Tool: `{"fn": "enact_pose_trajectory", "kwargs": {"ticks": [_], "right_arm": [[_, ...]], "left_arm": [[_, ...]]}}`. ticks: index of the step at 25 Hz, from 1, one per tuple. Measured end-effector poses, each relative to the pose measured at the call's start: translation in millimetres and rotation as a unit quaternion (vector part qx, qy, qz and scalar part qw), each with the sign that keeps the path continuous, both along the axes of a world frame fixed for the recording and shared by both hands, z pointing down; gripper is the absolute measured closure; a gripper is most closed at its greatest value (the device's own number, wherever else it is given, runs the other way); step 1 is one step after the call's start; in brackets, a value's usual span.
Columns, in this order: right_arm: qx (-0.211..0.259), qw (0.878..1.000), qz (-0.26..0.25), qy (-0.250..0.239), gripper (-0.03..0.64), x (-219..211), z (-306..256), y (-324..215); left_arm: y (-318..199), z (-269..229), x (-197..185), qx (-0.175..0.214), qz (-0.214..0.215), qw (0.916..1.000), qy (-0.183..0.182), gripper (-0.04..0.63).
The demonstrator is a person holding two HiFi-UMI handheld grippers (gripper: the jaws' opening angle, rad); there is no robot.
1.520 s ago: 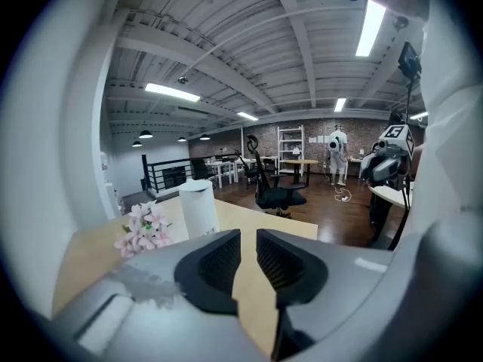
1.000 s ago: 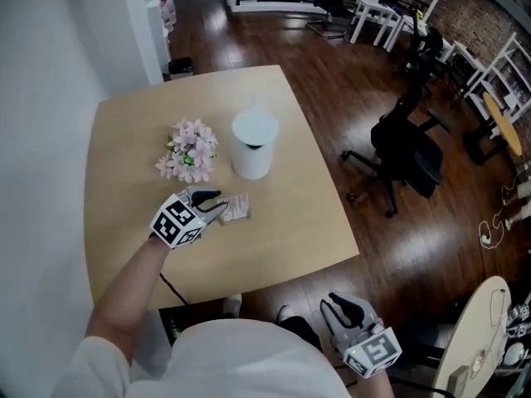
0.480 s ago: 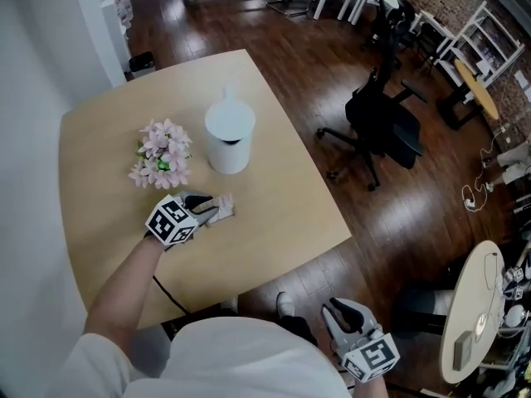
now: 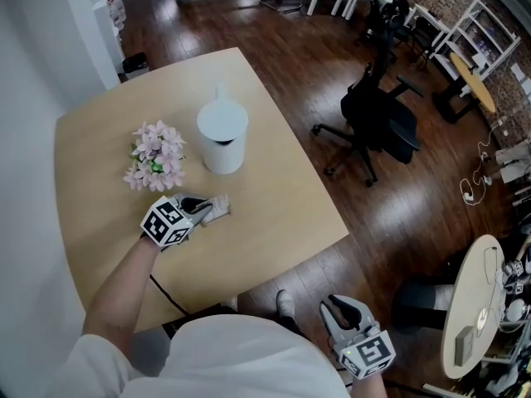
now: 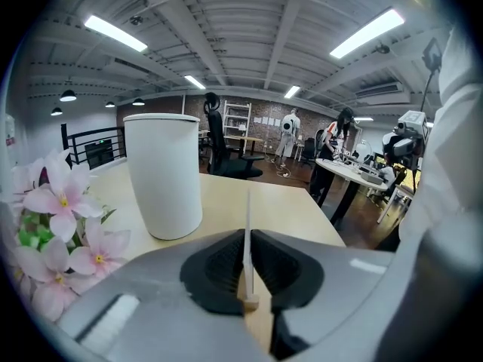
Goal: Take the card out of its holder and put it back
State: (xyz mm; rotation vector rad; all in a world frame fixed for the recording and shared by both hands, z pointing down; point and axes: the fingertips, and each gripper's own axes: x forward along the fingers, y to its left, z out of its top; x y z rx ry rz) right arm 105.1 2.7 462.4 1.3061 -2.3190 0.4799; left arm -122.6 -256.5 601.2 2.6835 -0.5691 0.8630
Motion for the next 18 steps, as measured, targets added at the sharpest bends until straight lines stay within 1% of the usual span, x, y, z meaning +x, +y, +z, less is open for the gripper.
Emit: {"fn": "enact_pose_trajectory", "kwargs": {"ticks": [5,10,14,18], "right_arm": [[0.002,1.0,-0.009,0.003,0.529,3.1,1.2,-2.7],[0.017,0.999,-0.027,0.01,0.528,7.6,-2.1,-9.4],[0.028,0.998,-0.053,0.01,0.528,6.2,-3.2,-11.7],[0.031,0.996,-0.085,0.004,0.528,12.2,-2.6,-14.1]], "left_arm": [[-0.8,-13.8,3.3,0.01,0.003,0.9999,0.001,0.577],[-3.1,-35.1,0.1,0.025,-0.003,0.9997,0.006,0.578],[-1.0,-59.5,-2.3,0.048,-0.023,0.9985,0.013,0.578],[5.0,-88.7,-6.0,0.071,-0.057,0.9954,0.027,0.578]]}}
